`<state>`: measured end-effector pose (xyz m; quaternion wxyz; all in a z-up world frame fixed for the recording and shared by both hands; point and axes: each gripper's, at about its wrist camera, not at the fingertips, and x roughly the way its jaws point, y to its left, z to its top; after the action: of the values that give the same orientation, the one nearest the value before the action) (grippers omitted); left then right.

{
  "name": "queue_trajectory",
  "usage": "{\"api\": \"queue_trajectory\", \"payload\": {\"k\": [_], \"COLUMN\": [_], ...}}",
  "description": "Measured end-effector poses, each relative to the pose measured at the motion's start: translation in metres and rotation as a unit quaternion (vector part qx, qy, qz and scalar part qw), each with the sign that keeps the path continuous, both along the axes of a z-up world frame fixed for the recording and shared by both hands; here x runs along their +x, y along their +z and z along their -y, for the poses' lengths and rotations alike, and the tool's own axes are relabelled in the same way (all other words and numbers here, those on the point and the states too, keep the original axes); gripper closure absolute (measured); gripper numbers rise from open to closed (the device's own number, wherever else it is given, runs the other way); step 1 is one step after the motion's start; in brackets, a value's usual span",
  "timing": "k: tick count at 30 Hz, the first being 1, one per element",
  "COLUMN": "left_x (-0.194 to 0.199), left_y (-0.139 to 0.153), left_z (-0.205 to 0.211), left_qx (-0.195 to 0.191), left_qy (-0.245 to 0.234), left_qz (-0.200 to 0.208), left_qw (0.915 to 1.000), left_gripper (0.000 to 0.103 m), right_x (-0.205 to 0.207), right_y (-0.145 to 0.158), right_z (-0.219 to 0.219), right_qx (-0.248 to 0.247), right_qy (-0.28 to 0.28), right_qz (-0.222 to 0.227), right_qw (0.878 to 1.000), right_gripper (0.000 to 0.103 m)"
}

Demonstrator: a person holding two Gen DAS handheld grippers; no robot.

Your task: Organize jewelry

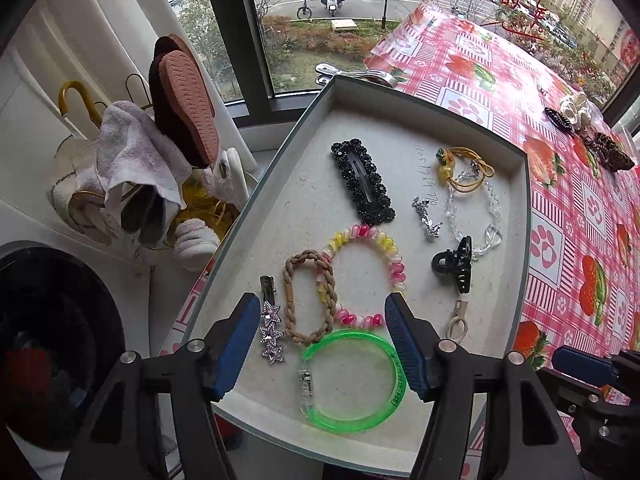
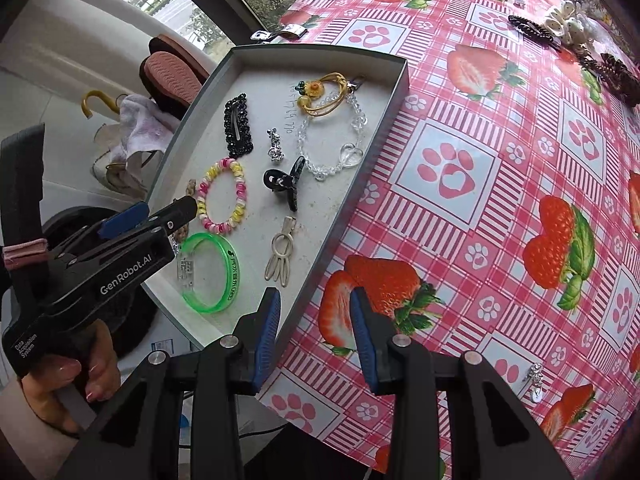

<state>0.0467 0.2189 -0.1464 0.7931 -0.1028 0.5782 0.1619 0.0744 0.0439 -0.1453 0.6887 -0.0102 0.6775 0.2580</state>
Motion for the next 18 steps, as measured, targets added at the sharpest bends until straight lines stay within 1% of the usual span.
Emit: {"api": "queue_trajectory", "payload": {"k": [4, 12, 18], "left_x": [-0.008, -0.025, -0.039], "left_y": [0.006, 0.019, 0.033], "left_z": [0.001, -0.003, 0.001], "left_qx": [-0.002, -0.006, -0.015], "left_qy": [-0.003, -0.001, -0.006], "left_qz": [-0.004, -0.009, -0.008], "left_qw": [1.0, 0.9999, 0.9998], "left_gripper": [0.033, 0.033, 0.033], "right_x": [-0.005, -0.008, -0.015], "right_y": [0.005, 0.024, 0.04], "right_z": [0.002, -0.005, -0.017], "right_qx": [-0.005, -0.018, -0.022], "right_qy": [-0.003, -0.002, 0.011], "right_qz": [-0.003, 0.006, 0.011], "right_qw": [1.0, 1.0, 1.0], "right_gripper": [0.064, 0.064, 0.064]}}
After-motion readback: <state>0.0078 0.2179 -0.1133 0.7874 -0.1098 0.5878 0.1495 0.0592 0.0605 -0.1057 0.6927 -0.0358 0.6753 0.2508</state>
